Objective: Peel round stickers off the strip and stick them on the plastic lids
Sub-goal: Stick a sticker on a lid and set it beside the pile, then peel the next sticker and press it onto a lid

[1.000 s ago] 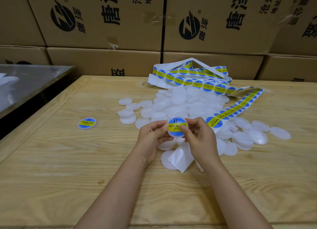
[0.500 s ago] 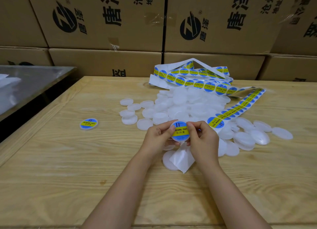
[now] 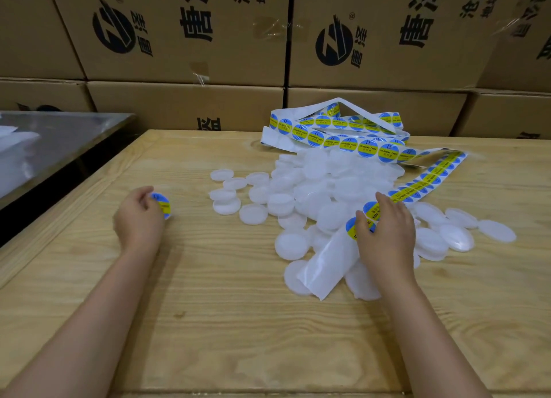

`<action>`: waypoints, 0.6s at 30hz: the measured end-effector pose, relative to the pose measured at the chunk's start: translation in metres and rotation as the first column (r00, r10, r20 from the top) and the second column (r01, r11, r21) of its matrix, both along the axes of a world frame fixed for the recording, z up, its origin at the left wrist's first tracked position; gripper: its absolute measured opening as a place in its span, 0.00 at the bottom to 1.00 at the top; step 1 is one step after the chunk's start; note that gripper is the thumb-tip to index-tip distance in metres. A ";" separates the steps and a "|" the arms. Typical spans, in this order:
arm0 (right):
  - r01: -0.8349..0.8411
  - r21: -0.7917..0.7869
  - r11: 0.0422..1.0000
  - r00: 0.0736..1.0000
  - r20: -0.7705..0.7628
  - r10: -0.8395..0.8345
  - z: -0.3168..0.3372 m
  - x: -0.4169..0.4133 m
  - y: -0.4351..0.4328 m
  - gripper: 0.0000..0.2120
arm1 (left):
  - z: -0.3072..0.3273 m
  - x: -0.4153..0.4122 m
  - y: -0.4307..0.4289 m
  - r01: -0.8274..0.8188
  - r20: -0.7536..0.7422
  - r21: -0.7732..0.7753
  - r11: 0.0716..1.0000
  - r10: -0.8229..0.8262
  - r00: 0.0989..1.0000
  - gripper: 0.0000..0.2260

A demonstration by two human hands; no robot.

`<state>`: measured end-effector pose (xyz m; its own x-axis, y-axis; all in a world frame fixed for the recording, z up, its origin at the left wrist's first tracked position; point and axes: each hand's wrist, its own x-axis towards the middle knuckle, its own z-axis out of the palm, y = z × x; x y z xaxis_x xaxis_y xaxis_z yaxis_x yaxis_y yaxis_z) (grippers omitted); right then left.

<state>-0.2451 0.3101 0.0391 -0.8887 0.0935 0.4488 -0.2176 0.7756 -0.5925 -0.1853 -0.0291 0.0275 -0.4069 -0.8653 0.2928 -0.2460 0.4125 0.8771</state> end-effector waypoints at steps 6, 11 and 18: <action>-0.082 0.134 0.988 0.976 0.209 0.053 -0.007 -0.006 0.000 0.31 | -0.014 0.007 -0.032 -0.056 0.369 -0.268 0.962 0.156 0.916 0.14; -0.083 0.213 0.973 0.982 0.184 0.043 -0.008 -0.004 0.003 0.31 | -0.009 0.007 -0.006 -0.088 0.246 -0.329 0.940 0.176 0.953 0.13; -0.123 0.161 0.979 0.990 0.087 0.110 -0.007 -0.003 0.005 0.27 | 0.013 -0.006 0.131 0.440 -0.034 -0.527 0.727 -0.535 0.844 0.11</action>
<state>-0.2479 0.3148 0.0322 -0.9216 -0.0831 0.3792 -0.2713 0.8365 -0.4761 -0.1916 0.1018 0.0406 -0.6344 -0.2859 0.7182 0.2426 0.8085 0.5362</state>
